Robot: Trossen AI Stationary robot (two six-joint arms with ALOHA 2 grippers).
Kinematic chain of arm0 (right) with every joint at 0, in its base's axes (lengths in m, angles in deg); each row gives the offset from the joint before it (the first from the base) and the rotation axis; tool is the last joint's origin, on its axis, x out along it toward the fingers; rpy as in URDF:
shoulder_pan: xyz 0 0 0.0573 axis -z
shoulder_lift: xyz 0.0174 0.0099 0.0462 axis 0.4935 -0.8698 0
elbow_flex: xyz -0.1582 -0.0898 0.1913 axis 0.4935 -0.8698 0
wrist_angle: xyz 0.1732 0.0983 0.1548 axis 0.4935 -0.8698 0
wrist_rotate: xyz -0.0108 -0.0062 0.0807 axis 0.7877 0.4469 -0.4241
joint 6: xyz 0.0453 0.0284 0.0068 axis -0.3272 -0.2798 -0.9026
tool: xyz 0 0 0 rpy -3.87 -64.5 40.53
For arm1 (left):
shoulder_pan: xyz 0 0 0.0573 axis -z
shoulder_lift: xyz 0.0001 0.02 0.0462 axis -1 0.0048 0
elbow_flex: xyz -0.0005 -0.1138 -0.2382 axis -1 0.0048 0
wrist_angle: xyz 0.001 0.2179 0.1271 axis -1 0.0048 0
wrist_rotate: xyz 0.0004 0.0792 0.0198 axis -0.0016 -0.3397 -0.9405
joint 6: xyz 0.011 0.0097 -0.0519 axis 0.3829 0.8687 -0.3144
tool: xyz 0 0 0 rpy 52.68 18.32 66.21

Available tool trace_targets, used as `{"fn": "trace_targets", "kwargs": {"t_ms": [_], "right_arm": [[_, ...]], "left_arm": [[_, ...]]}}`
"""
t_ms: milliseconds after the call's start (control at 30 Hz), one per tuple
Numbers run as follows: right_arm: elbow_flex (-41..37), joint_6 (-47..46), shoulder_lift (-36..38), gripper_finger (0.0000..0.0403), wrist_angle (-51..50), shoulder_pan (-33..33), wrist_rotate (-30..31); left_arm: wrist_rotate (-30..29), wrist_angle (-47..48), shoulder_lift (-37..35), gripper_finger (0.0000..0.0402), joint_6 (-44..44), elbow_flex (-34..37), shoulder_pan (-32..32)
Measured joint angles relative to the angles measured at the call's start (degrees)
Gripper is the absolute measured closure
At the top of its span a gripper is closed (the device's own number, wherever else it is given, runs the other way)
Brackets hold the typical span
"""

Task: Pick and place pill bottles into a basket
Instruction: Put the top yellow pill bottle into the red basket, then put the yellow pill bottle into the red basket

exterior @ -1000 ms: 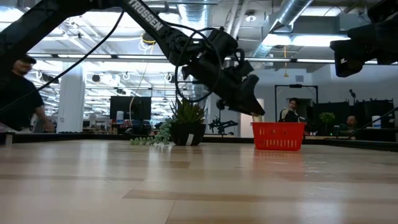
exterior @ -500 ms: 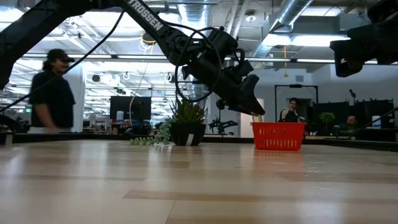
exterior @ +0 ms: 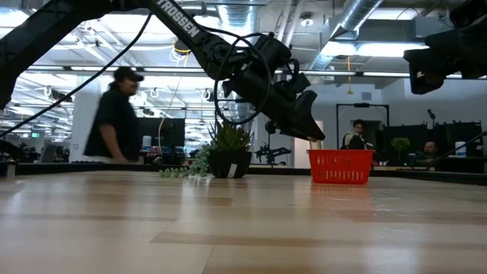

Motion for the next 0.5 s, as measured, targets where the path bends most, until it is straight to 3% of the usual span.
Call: {"fn": "trace_targets", "kwargs": {"t_ms": [200,500], "right_arm": [[0.0,0.0,0.0,0.0244,0.0,0.0,0.0],[0.0,0.0,0.0,0.0244,0.0,0.0,0.0]], "left_arm": [[0.6,-0.1,0.0,0.0269,0.4,0.0,0.0],[1.5,-1.7,0.0,0.0196,0.3,0.0,-0.6]]}}
